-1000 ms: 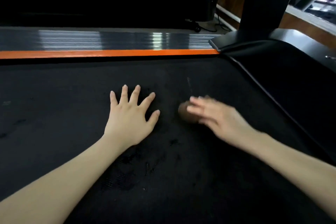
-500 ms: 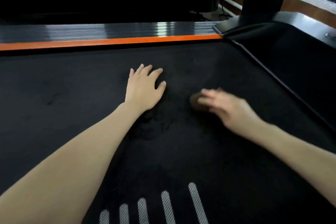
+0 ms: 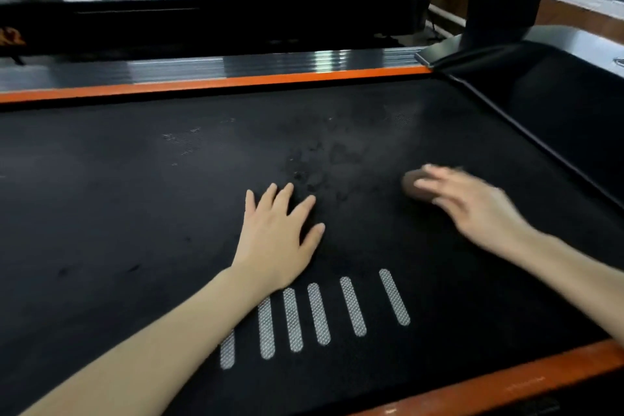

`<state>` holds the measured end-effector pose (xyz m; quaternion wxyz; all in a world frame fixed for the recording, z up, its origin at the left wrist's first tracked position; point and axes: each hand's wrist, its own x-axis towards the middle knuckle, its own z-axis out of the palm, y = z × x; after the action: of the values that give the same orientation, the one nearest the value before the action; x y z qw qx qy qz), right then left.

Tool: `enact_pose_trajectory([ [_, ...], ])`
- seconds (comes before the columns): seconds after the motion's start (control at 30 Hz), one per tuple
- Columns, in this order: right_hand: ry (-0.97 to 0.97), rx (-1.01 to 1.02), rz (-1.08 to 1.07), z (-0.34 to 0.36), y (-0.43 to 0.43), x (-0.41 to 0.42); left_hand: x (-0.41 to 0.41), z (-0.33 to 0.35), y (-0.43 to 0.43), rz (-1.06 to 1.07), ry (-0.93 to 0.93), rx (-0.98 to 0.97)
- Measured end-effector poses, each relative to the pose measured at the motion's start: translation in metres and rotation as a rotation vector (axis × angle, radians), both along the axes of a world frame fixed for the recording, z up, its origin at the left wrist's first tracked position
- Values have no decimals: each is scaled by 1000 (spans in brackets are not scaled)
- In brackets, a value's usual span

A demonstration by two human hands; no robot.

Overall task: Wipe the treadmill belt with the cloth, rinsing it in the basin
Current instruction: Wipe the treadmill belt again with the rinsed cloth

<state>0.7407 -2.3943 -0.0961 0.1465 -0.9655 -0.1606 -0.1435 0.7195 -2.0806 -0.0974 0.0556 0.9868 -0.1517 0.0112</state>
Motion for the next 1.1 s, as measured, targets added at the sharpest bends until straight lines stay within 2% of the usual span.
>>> enact_pose_trajectory([
  [0.07, 47, 63, -263, 10, -23, 2, -8, -2, 2, -16, 16, 28],
  [0.13, 75, 93, -366, 9, -10, -6, -11, -4, 0, -23, 28, 27],
  [0.17, 51, 95, -327, 6, 8, -14, -11, -5, -1, -21, 21, 21],
  [0.23, 11, 82, -114, -3, 52, -39, -10, -6, -3, -19, 5, 14],
  [0.3, 74, 64, 101, -10, 81, -65, -11, -8, -2, -25, -5, 18],
  [0.4, 192, 98, 177, 2, 70, -77, -12, -7, 0, -28, -8, 11],
  [0.47, 204, 82, 33, 5, 34, -79, -13, -6, 0, -32, -8, 11],
  [0.57, 221, 30, -369, 15, -24, -80, -14, -7, -2, -31, -40, 50],
  [0.63, 258, 14, -508, 18, -24, -80, -13, -7, -2, -29, -58, 74],
  [0.7, 230, -26, -473, 16, 9, -86, -10, -8, -3, -31, -63, 87],
  [0.8, 271, -15, -146, 14, 78, -114, -8, -9, -2, -27, -78, 87],
  [0.87, 346, 42, -31, 21, 96, -131, -7, -10, 0, -27, -72, 63],
  [0.93, 387, 112, -2, 26, 86, -138, -8, -10, 2, -31, -69, 59],
  [1.0, 389, 89, -8, 31, 66, -140, -7, -9, 2, -33, -67, 56],
  [1.1, 410, 51, -144, 41, 24, -135, -9, -10, 2, -35, -65, 45],
])
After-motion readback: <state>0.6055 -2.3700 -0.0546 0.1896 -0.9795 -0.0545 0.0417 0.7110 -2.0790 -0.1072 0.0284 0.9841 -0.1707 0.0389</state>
